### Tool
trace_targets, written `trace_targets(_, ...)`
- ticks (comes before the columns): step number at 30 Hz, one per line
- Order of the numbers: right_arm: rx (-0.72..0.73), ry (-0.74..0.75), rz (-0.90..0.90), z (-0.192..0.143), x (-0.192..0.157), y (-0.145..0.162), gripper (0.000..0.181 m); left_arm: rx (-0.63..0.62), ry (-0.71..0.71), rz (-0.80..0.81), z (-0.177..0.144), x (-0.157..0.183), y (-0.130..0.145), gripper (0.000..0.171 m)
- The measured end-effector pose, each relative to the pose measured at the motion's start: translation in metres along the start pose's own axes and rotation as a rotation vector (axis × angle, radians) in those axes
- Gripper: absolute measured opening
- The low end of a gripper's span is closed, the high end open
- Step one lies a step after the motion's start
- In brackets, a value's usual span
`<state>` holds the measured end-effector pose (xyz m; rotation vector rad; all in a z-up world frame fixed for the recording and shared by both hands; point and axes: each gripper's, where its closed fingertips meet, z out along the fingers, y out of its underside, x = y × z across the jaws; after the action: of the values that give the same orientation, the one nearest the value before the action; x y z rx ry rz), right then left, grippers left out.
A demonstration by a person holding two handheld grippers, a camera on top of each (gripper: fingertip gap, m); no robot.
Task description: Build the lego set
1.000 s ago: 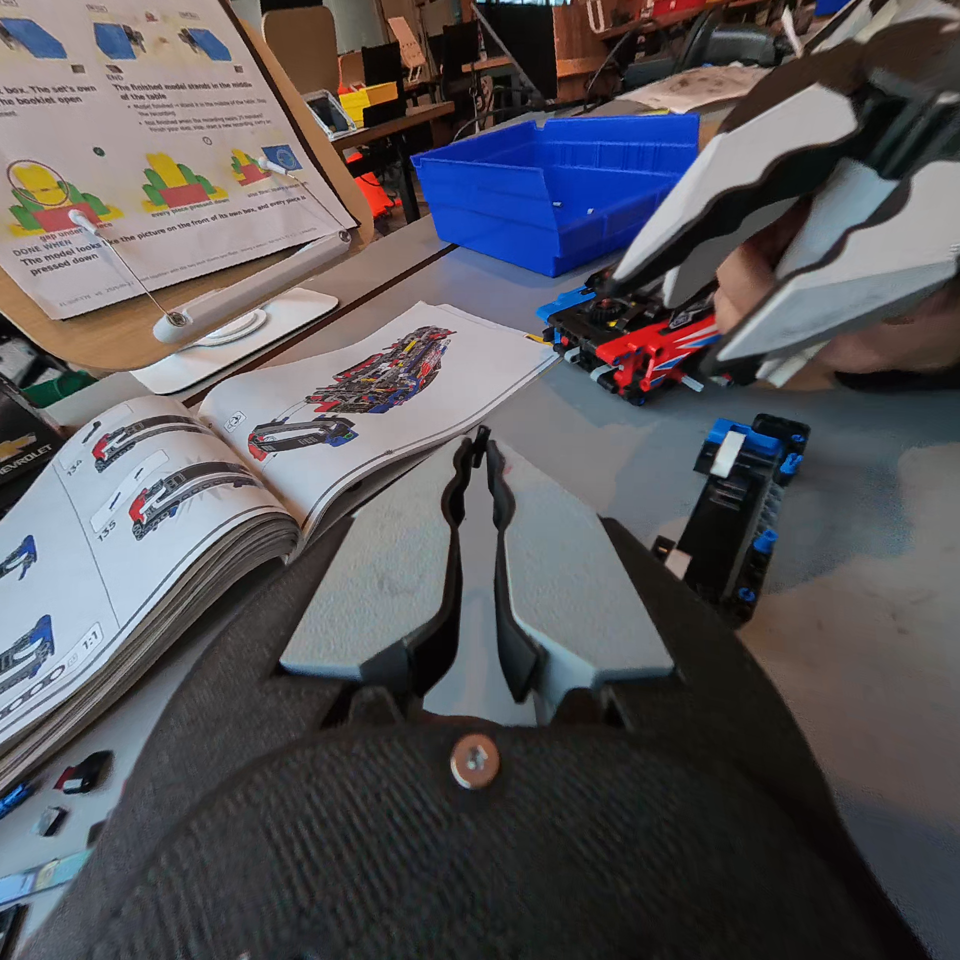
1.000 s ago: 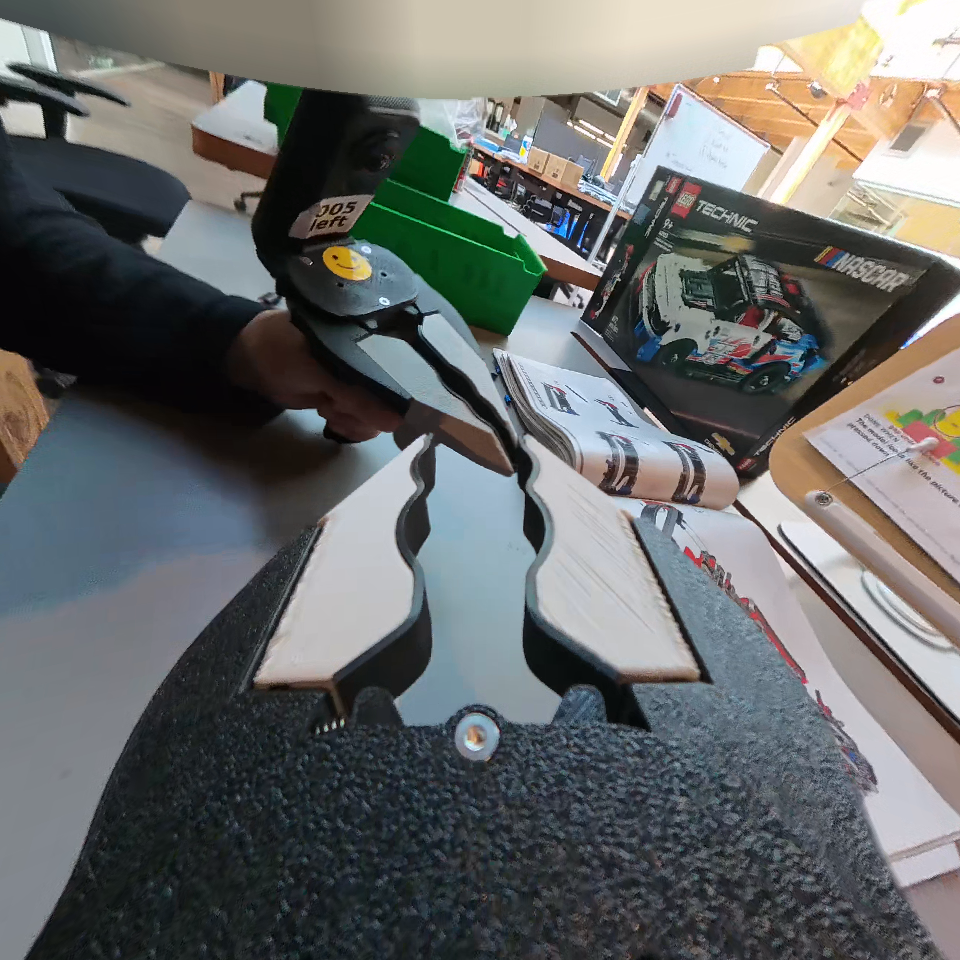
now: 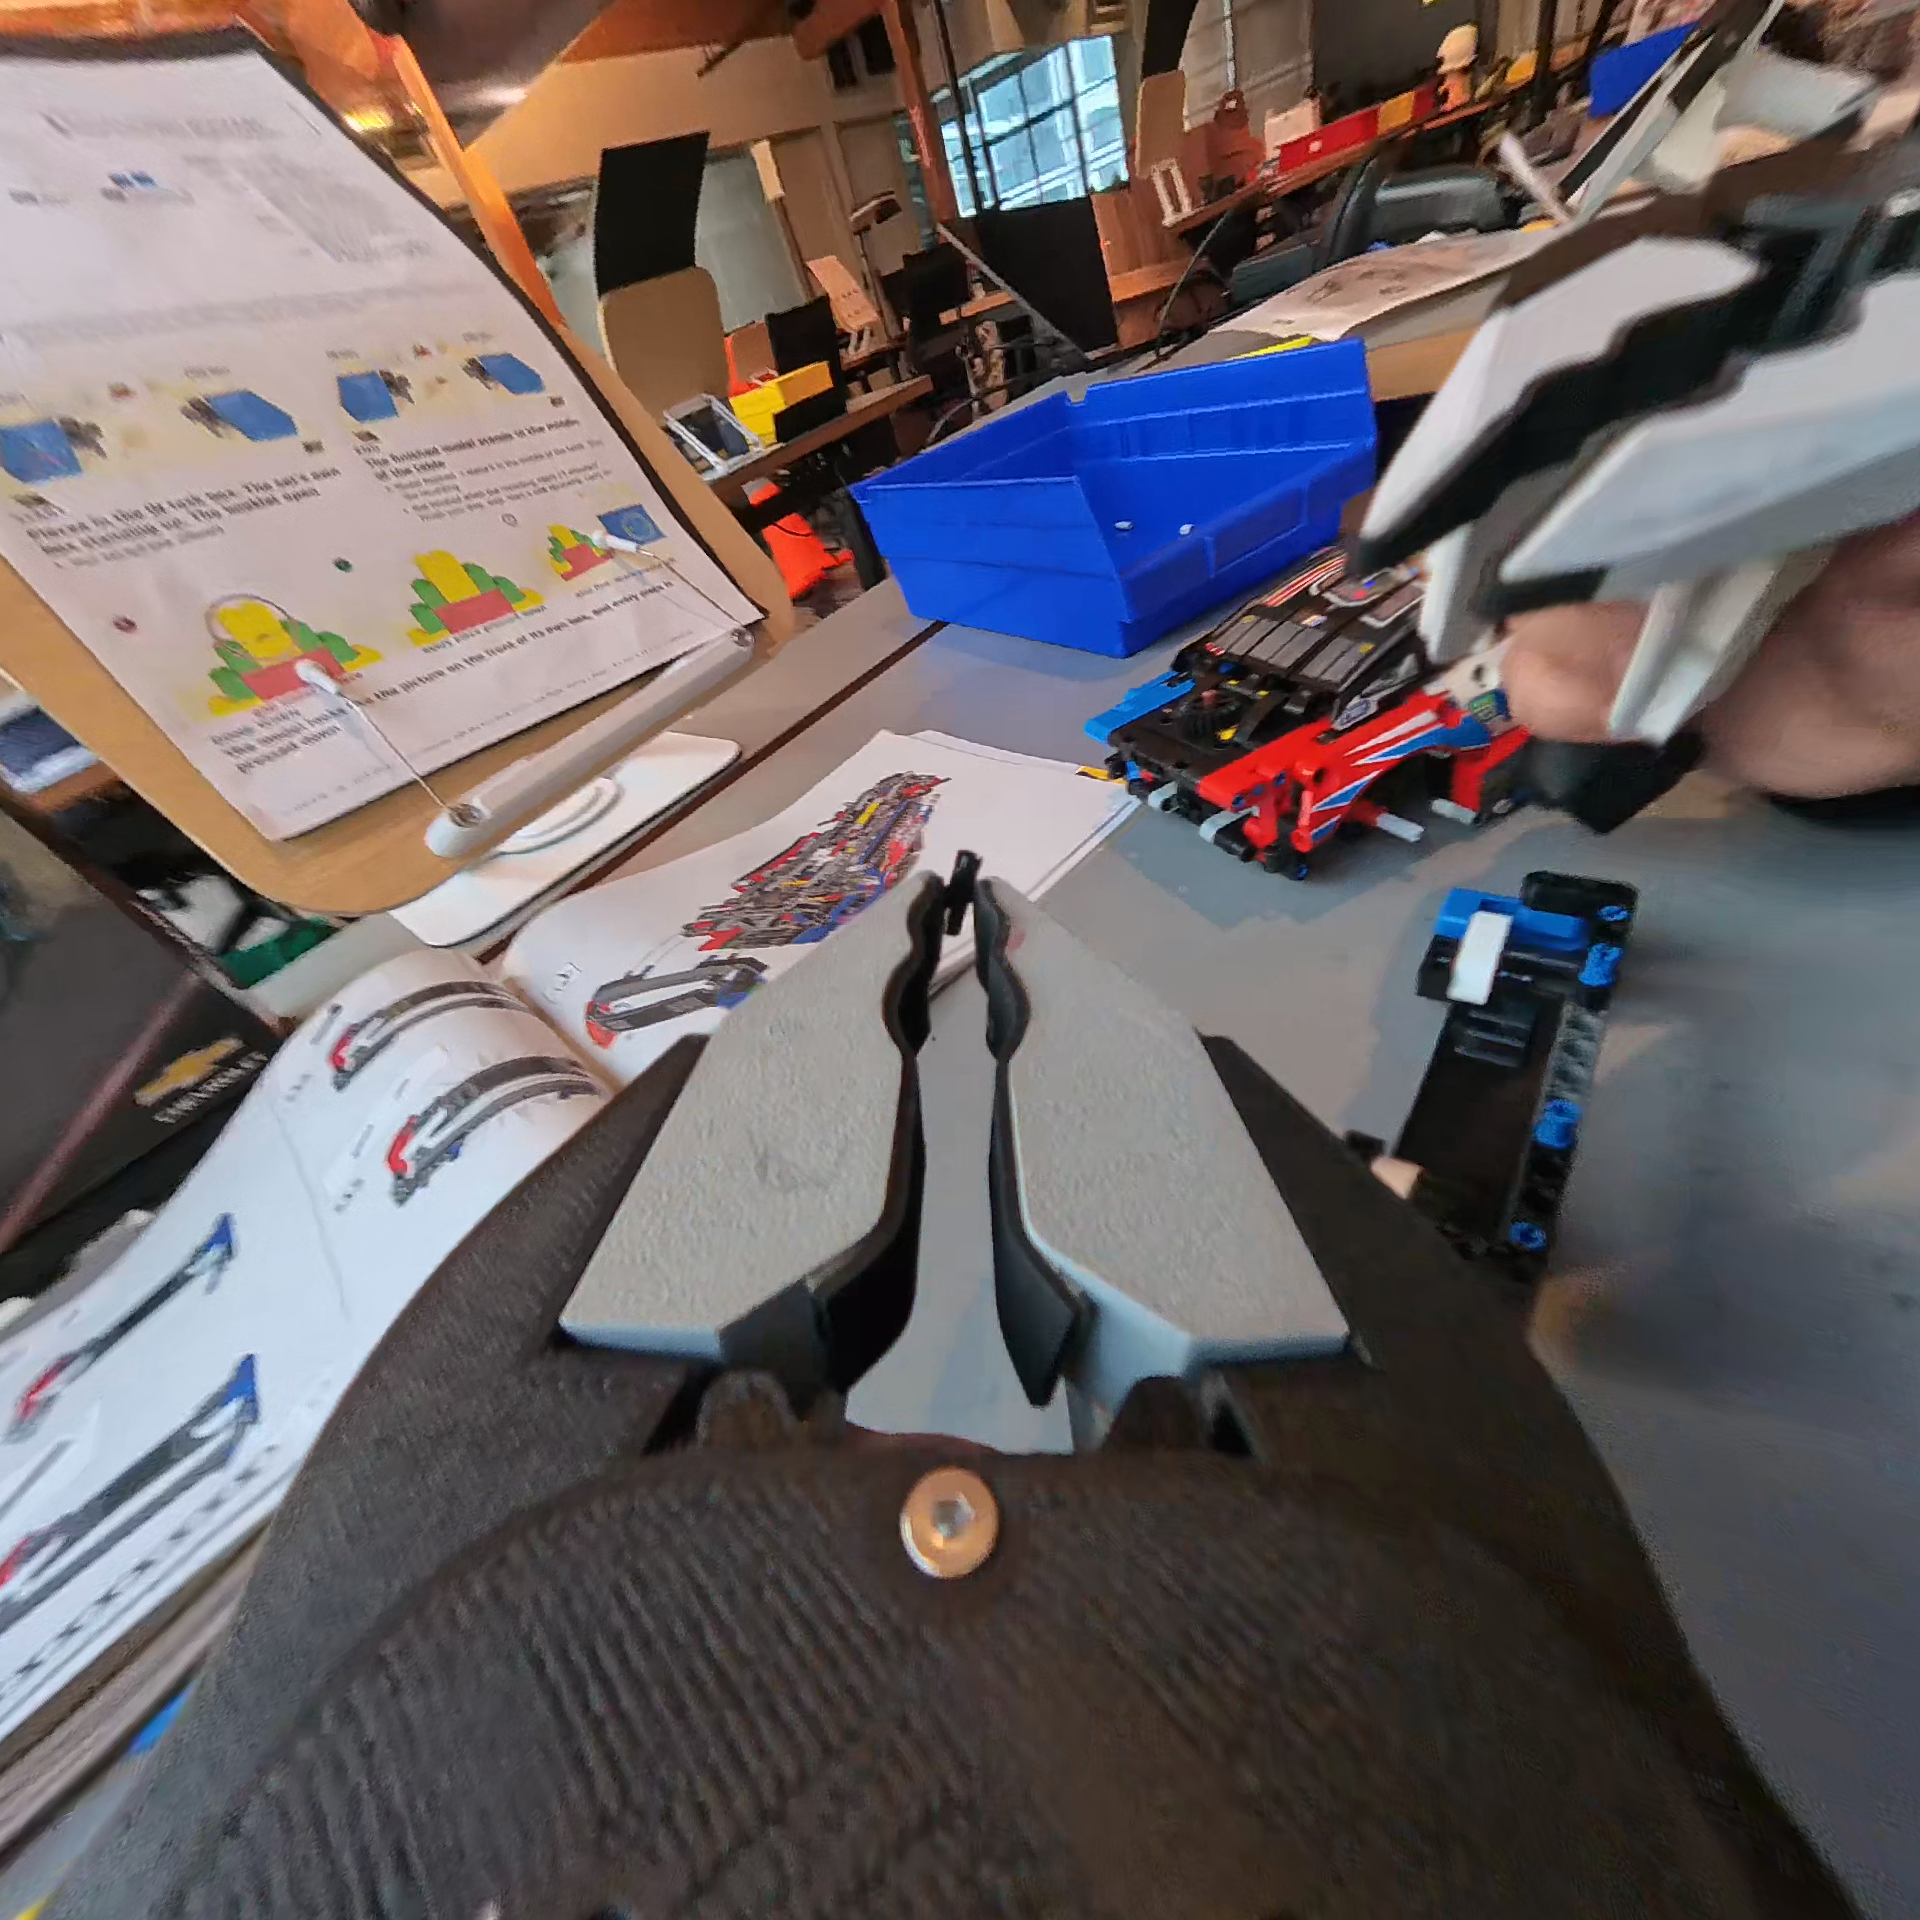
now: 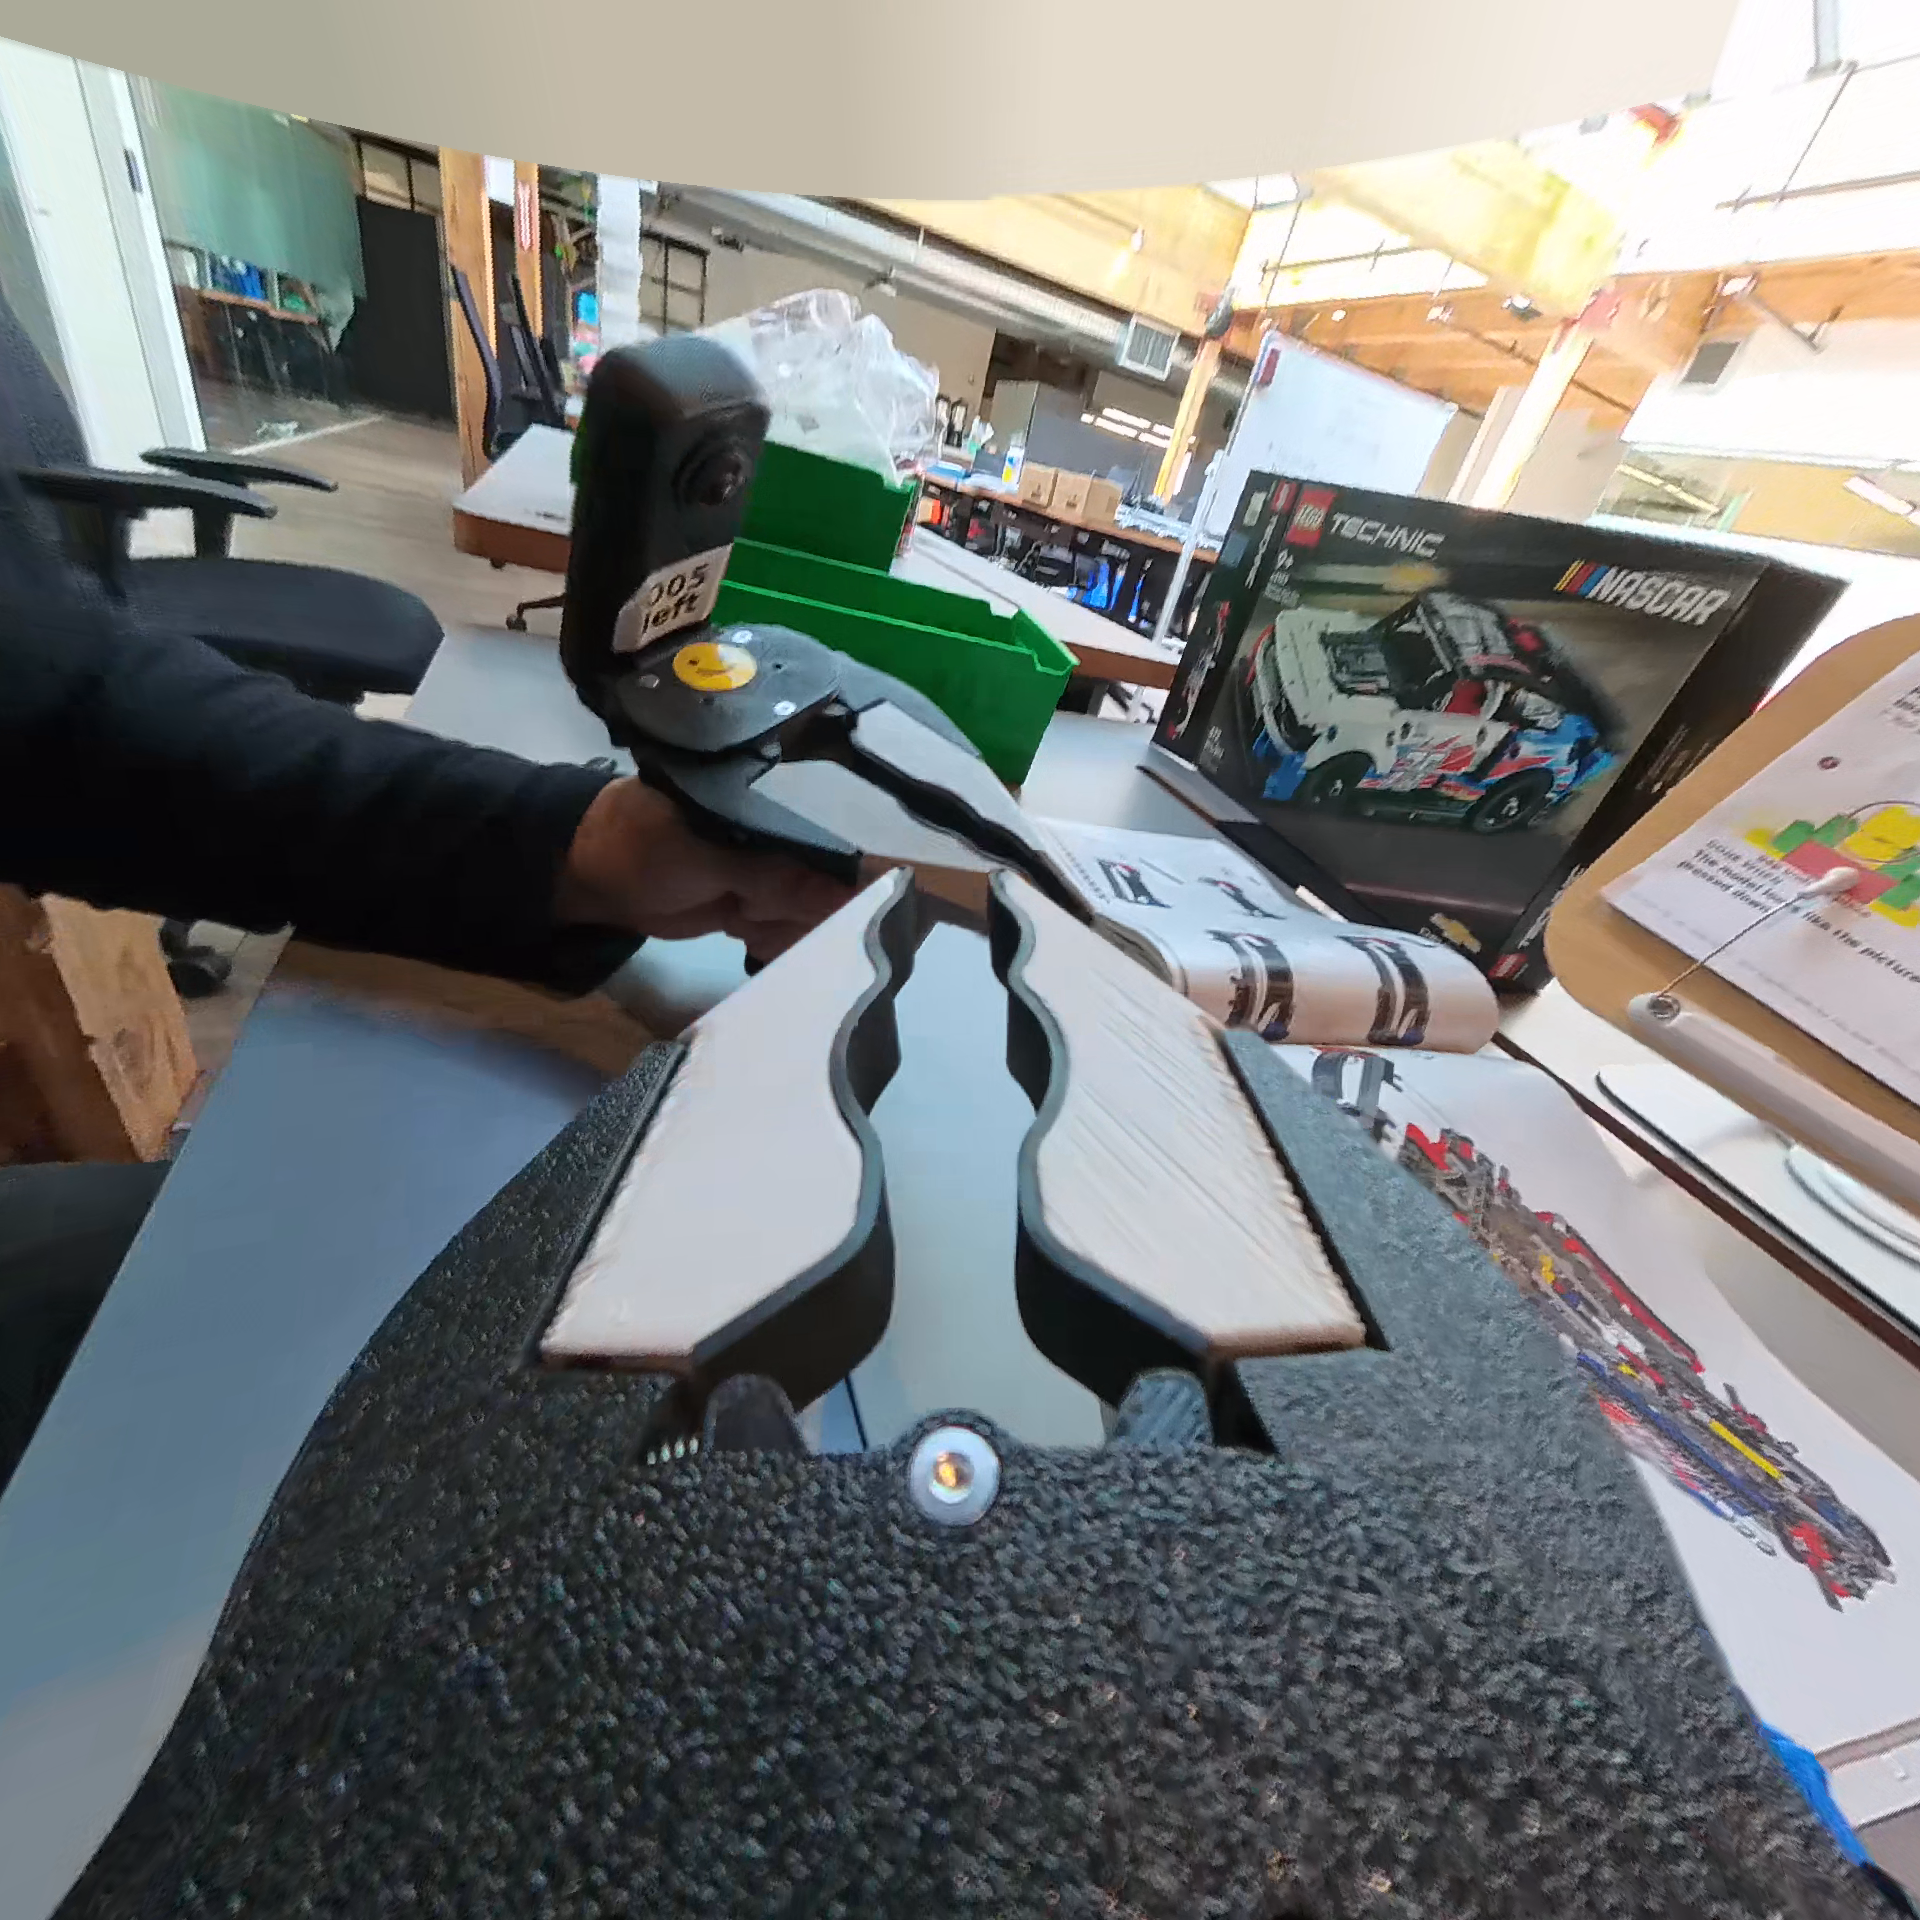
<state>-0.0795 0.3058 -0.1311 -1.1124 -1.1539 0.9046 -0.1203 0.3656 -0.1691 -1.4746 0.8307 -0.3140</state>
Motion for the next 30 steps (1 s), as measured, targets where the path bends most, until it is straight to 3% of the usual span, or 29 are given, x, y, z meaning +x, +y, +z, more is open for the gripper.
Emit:
trace_targets(7,0.07,0.119,-0.047,-0.016,0.019,-0.013,0.002,0.078,-0.073,0.125,-0.002,0.005,-0.008,0.003)
trace_targets(15,0.018,0.084,0.029,-0.006,0.017,0.002,0.004,0.026,-0.122,0.15,0.0,0.0,0.006,0.003)
trace_targets(20,0.001,0.036,0.03,0.004,0.005,0.004,0.003,0.027,-0.065,0.167,0.0,0.012,0.006,0.003)
trace_targets(25,-0.126,-0.027,0.012,0.016,-0.006,0.037,0.001,0.018,-0.034,0.192,-0.001,0.019,0.006,0.003)
trace_targets(30,-0.124,-0.096,0.111,0.022,-0.007,0.043,0.001,0.011,-0.045,0.115,-0.004,0.005,0.008,0.003)
